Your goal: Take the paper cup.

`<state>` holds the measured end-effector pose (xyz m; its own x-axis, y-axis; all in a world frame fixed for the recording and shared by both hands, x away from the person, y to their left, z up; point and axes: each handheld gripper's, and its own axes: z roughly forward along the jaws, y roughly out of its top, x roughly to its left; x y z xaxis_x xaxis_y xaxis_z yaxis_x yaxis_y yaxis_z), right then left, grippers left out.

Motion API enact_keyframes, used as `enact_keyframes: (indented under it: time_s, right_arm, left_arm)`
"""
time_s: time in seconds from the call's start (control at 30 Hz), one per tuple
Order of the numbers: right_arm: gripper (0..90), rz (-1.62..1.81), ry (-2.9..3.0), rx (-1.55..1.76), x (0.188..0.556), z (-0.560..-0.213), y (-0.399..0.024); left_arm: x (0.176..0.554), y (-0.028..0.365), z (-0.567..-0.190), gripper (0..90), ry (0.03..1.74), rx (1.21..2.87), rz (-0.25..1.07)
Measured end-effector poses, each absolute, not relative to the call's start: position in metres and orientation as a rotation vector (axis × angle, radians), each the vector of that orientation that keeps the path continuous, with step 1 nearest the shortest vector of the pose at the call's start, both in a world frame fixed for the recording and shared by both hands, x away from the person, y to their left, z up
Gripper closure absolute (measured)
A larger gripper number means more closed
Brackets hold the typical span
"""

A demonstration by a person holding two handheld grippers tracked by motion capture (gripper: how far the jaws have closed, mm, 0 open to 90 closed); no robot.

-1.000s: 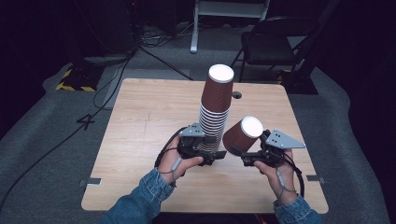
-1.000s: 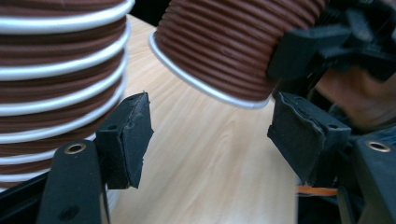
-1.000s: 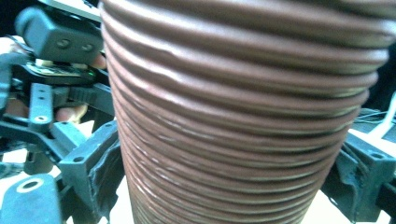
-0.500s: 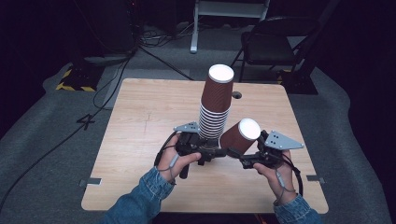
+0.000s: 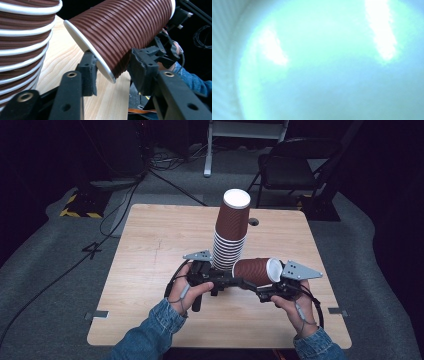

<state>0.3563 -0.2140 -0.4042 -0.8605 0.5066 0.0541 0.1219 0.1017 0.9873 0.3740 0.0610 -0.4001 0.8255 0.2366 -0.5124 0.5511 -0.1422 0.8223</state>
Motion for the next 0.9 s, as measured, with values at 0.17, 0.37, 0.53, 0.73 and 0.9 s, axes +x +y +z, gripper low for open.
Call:
enact_keyframes:
  time_s: [0.17, 0.37, 0.53, 0.73, 0.9]
  right_arm:
    - [11.5, 1.862, 2.079, 0.636, 0.358, -0.403, -0.219]
    - [11.6, 1.882, 2.085, 0.627, 0.359, -0.402, -0.220]
    - [11.5, 1.901, 2.109, 0.654, 0.361, -0.403, -0.222]
    - [11.3, 1.945, 2.123, 0.664, 0.362, -0.402, -0.226]
    - [11.9, 1.977, 2.131, 0.663, 0.363, -0.401, -0.228]
  left_arm:
    - [0.374, 0.062, -0.399, 68.6, 0.597, 1.727, -0.310]
    - [0.373, 0.062, -0.399, 70.9, 0.585, 1.727, -0.316]
    - [0.373, 0.063, -0.399, 73.0, 0.571, 1.740, -0.326]
    - [0.372, 0.064, -0.396, 79.9, 0.532, 1.737, -0.335]
    - [0.370, 0.064, -0.394, 82.6, 0.506, 1.736, -0.336]
